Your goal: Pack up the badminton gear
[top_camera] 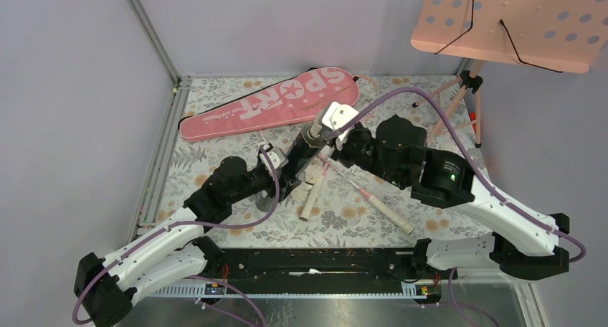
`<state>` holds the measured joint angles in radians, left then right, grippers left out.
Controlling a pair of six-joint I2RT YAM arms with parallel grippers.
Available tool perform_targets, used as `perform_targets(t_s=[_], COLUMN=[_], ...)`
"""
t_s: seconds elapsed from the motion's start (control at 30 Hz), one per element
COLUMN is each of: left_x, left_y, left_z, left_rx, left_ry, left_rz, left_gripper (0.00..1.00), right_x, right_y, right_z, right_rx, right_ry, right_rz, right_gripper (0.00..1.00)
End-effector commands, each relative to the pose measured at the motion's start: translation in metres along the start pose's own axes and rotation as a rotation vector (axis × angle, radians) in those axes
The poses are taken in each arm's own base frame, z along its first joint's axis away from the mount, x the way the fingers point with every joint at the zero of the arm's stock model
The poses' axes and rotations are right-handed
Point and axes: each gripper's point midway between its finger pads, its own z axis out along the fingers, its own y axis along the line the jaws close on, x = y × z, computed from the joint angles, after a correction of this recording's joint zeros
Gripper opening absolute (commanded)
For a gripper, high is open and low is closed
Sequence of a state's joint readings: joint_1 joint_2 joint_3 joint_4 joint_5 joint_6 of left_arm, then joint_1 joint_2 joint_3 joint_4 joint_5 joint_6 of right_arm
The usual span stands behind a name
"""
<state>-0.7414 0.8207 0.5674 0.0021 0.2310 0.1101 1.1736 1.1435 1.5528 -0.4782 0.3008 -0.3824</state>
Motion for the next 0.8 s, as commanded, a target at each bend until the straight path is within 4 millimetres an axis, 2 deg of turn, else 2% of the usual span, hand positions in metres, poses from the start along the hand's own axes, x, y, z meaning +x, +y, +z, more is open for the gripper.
perform_targets(t_s=[0.0,0.1,0.33,0.5,0.63,0.77], left_x=[-0.018,-0.018,-0.016,-0.016,-0.016,-0.016], left_y=[-0.001,-0.006,-0.018,-0.021,-0.024,-0.025], left_z=[-0.002,-0.005,-0.012,-0.017,-0.018,-0.019], left_rx=[0.003,0.026,0.086,0.095,0.111,0.117], left_ry=[-0.04,-0.05,-0.075,-0.095,-0.101,-0.113], left_rz=[0.023,0.035,0.067,0.076,0.081,0.088], left_gripper=[0.44,0.44,0.44,0.44,0.44,0.44], right_x=[-0.002,0.007,0.015,0.029,0.037,0.044], right_y=[0.018,0.027,0.047,0.052,0.056,0.07], right_z=[0.001,0.003,0.007,0.015,0.024,0.033], right_rx=[-0.108,-0.148,-0.264,-0.268,-0.274,-0.329], right_ry=[0.025,0.087,0.184,0.258,0.305,0.338], right_rz=[0.022,0.079,0.248,0.363,0.406,0.429], right_gripper=[0.03,0.03,0.04,0.02,0.03,0.03])
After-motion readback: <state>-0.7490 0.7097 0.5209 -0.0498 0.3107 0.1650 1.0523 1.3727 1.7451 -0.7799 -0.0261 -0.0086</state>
